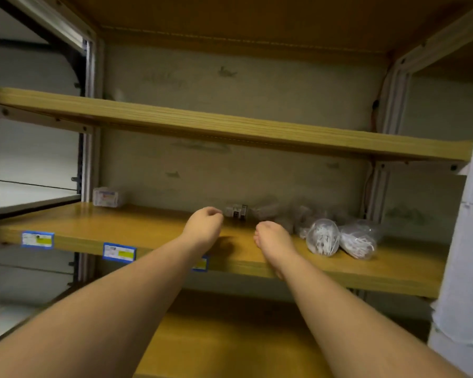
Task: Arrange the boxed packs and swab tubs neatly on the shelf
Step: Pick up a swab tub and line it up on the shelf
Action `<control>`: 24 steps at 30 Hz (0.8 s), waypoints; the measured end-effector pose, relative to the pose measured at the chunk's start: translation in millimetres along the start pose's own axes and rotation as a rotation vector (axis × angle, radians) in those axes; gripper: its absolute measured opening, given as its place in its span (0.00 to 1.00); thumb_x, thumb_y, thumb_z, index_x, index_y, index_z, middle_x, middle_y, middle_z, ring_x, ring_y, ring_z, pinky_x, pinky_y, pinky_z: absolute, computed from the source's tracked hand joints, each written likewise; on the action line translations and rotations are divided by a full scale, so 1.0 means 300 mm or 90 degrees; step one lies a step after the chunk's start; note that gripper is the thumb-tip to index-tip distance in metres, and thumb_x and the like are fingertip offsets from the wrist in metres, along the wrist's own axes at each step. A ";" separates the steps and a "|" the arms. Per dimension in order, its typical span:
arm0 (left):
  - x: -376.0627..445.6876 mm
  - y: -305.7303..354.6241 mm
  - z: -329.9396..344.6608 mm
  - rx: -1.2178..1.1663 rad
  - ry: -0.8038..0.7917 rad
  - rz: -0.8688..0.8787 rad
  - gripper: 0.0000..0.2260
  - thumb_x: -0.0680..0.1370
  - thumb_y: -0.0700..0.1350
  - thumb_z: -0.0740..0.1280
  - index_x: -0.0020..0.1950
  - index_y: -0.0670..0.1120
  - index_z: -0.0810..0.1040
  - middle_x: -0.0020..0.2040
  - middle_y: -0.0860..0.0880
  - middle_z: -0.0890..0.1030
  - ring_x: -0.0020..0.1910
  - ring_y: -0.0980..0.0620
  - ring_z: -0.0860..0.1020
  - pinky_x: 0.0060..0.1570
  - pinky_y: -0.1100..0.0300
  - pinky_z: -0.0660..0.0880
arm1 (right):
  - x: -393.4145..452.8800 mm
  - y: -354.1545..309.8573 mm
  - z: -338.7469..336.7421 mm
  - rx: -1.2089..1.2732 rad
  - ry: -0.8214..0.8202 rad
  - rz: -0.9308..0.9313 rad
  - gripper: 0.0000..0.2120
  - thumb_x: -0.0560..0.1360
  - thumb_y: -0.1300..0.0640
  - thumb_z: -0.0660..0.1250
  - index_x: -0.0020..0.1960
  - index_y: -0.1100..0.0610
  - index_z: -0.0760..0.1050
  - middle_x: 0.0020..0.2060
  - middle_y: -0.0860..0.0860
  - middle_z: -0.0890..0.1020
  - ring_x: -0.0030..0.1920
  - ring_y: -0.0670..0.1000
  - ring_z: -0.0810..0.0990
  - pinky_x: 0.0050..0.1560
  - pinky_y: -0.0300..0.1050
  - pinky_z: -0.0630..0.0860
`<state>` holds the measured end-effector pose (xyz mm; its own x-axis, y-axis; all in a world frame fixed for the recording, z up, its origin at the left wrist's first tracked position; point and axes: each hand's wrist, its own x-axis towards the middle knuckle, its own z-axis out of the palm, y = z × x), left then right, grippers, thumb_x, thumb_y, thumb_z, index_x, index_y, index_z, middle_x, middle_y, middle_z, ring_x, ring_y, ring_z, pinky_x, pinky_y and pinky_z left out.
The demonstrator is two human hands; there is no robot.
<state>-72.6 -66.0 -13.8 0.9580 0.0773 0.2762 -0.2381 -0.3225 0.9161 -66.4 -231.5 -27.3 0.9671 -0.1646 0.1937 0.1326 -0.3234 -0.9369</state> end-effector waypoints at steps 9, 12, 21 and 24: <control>0.134 -0.078 0.064 0.069 0.034 -0.094 0.12 0.68 0.50 0.62 0.47 0.50 0.81 0.54 0.43 0.83 0.57 0.42 0.80 0.64 0.44 0.75 | 0.025 0.018 -0.025 0.057 -0.062 0.004 0.12 0.80 0.52 0.55 0.47 0.54 0.76 0.50 0.50 0.80 0.56 0.55 0.78 0.64 0.56 0.74; 0.053 -0.031 0.086 0.096 0.044 -0.066 0.14 0.76 0.46 0.62 0.57 0.46 0.82 0.57 0.45 0.83 0.58 0.44 0.79 0.65 0.48 0.74 | 0.016 0.019 -0.021 0.107 -0.083 0.023 0.17 0.81 0.51 0.56 0.66 0.53 0.75 0.62 0.50 0.79 0.62 0.54 0.76 0.67 0.55 0.73; 0.022 -0.005 0.090 0.138 0.032 -0.084 0.10 0.77 0.45 0.61 0.52 0.53 0.80 0.60 0.47 0.83 0.59 0.47 0.80 0.65 0.50 0.75 | 0.037 0.024 -0.035 0.067 -0.120 0.032 0.24 0.82 0.63 0.54 0.77 0.54 0.65 0.72 0.53 0.71 0.70 0.58 0.70 0.63 0.50 0.68; 0.039 0.027 0.100 0.213 -0.017 -0.109 0.13 0.80 0.45 0.62 0.63 0.50 0.79 0.59 0.48 0.81 0.56 0.48 0.79 0.58 0.56 0.75 | 0.118 0.007 -0.042 0.065 -0.125 0.100 0.23 0.80 0.69 0.53 0.74 0.60 0.66 0.68 0.56 0.71 0.62 0.59 0.76 0.66 0.51 0.73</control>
<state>-58.4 -96.1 -11.7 0.9842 0.1340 0.1160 -0.0129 -0.5983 0.8012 -34.7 -249.7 -18.7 0.9998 -0.0189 -0.0067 -0.0105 -0.2104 -0.9776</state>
